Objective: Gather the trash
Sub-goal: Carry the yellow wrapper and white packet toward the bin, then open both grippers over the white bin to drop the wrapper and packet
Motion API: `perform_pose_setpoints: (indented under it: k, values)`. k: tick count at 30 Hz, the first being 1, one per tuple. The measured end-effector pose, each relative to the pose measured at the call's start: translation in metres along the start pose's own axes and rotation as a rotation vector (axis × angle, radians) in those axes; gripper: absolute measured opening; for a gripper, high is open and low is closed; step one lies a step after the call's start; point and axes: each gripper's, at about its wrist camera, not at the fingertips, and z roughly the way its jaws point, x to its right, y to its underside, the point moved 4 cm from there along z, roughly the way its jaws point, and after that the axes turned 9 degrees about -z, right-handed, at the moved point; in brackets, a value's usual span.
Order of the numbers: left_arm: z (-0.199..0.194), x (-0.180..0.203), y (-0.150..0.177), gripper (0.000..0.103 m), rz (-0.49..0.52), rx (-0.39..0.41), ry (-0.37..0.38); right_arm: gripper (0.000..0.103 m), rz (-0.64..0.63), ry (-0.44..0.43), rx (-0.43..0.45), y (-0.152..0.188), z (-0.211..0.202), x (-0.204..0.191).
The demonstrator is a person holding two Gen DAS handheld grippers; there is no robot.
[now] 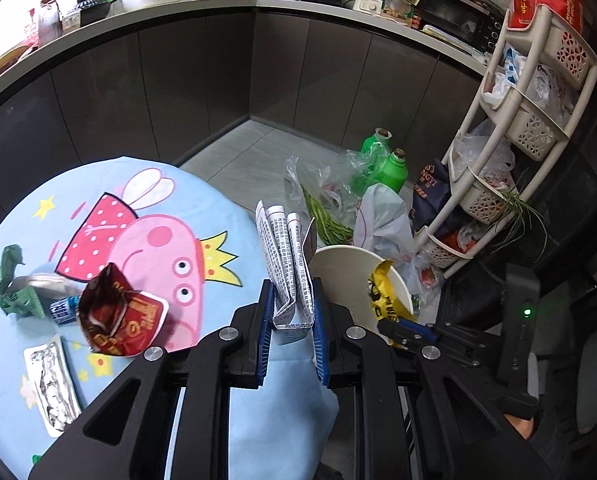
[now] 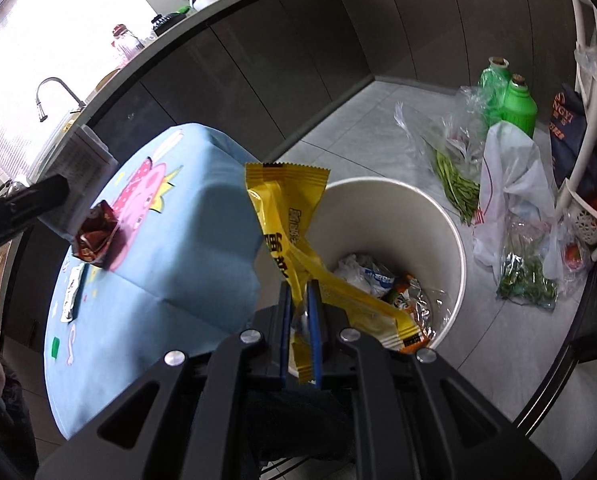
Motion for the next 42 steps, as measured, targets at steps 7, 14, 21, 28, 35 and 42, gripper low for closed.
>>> perform_pose_setpoints:
  k: [7, 14, 21, 28, 35, 42]
  values:
    - [0.018, 0.016, -0.004, 0.017, 0.026, -0.021, 0.047, 0.026, 0.01, 0.016, -0.022, 0.004, 0.02, 0.013]
    - [0.034, 0.032, -0.002, 0.017, 0.048, -0.056, 0.081, 0.065, 0.0, 0.042, -0.006, 0.007, 0.021, 0.019]
    - [0.057, 0.042, 0.002, 0.018, 0.052, -0.108, 0.138, 0.075, -0.033, 0.049, -0.006, 0.012, 0.014, 0.02]
    - [0.075, 0.051, 0.006, 0.047, 0.068, -0.109, 0.135, 0.077, -0.043, 0.062, -0.012, 0.017, 0.011, 0.02]
    - [0.056, 0.034, -0.004, 0.09, 0.001, 0.01, 0.102, 0.084, -0.046, 0.062, -0.009, 0.019, 0.009, 0.02]
    - [0.035, 0.011, -0.012, 0.094, -0.097, 0.039, 0.1, 0.099, -0.089, 0.054, 0.007, 0.013, 0.001, 0.006]
